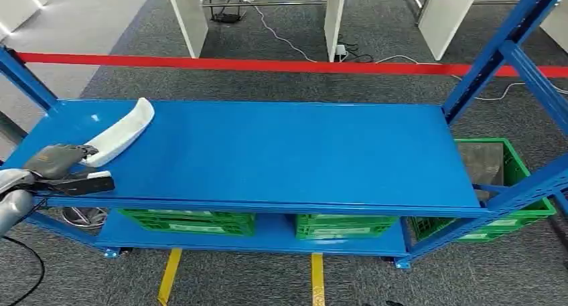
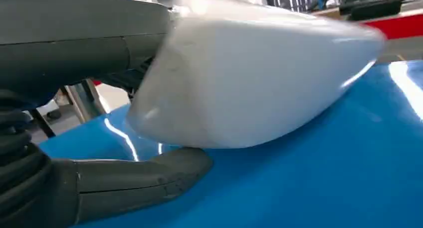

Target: Take the parts from the cabinet and place them on the table.

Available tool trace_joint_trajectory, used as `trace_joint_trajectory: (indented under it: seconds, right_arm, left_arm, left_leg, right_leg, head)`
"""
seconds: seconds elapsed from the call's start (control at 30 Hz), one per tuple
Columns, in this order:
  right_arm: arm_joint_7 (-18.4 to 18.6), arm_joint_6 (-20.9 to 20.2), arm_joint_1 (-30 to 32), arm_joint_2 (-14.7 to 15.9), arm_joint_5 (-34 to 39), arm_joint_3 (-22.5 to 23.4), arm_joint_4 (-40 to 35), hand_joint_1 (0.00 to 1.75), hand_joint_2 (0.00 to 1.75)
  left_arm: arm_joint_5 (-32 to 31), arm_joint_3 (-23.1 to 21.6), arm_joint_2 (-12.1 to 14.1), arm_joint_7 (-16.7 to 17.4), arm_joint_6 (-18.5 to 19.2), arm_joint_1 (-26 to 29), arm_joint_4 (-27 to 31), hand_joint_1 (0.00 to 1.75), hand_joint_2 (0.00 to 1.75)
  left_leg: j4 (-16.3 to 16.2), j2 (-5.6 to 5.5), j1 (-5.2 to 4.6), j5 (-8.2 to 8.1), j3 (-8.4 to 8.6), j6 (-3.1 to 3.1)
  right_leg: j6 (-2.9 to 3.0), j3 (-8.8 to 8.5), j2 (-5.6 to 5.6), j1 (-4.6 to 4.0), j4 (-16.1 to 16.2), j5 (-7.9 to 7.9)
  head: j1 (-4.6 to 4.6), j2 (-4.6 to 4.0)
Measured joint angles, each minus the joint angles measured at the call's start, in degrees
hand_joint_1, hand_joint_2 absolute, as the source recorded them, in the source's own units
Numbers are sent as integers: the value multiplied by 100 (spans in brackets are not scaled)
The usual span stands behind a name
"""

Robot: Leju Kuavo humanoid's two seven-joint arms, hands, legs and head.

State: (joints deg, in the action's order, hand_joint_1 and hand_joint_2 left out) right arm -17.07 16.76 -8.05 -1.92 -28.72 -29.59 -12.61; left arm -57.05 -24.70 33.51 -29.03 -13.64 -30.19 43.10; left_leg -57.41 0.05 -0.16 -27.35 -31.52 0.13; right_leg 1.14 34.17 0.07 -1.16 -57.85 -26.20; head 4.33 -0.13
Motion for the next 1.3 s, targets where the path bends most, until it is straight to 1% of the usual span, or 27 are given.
trace_joint_trajectory:
  seconds: [0.2, 0.4, 0.6, 0.8, 0.93, 1.03, 1.17, 1.2, 1.3]
  right_arm:
    - [-13, 0, 1, -2, -13, 20, 0, 0, 175]
    - [-26, 0, 5, -13, -66, 33, 0, 0, 175]
    - [-26, 0, 7, -24, -83, 70, 0, 0, 175]
    - [-26, 0, 7, -26, -146, 160, 0, 0, 175]
    - [-26, -7, 7, -26, -181, 199, 0, 0, 175]
    - [-26, -15, 7, -28, -190, 208, 0, 0, 175]
    - [-26, -28, 6, -31, -227, 218, 0, 0, 175]
    - [-26, -33, 7, -31, -234, 223, 0, 0, 175]
    - [-9, -37, 7, -33, -269, 273, 0, 0, 175]
  left_arm:
    - [0, -31, -4, 2, -61, -51, -15, 175, 175]
    - [72, -37, -2, 2, -247, -39, -22, 175, 175]
    - [125, -35, -2, 2, -323, -29, -26, 175, 175]
    - [190, 22, -20, 2, -413, -28, -31, 175, 175]
    - [146, 24, -24, 11, -435, -28, -31, 175, 175]
    - [153, 33, -26, 22, -349, -29, -31, 175, 175]
    - [171, 68, -85, 54, -538, -22, -31, 175, 175]
    - [144, 68, -96, 81, -546, -21, -31, 175, 175]
    - [157, 81, -151, 179, -385, -28, -31, 175, 175]
  left_leg:
    - [0, 0, 0, 1, 4, 0]
    - [0, 0, 0, 1, 4, -1]
    - [0, 0, 0, 1, 4, -1]
    - [0, 0, 0, 1, 4, -1]
    - [0, 0, 0, 1, 4, -1]
    - [0, 0, 0, 1, 4, -1]
    - [0, 0, 0, 1, 4, -1]
    - [0, 0, 0, 1, 4, -1]
    - [0, 0, 0, 1, 4, -1]
  right_leg:
    - [0, -2, 0, 0, 0, 1]
    - [1, -2, 0, -2, -3, 1]
    - [1, -2, 1, -2, -4, 0]
    - [1, -2, 0, -1, -3, 1]
    - [0, -2, 0, -1, -3, 1]
    - [1, -2, 0, -1, -3, 1]
    - [0, -1, 0, -1, -3, 0]
    - [0, -1, 0, -1, -3, 0]
    - [1, -1, 0, -1, -3, 0]
  head:
    - [0, 0]
    - [0, 0]
    - [0, 0]
    - [-2, 0]
    - [0, 0]
    - [0, 0]
    - [0, 0]
    - [0, 0]
    - [0, 0]
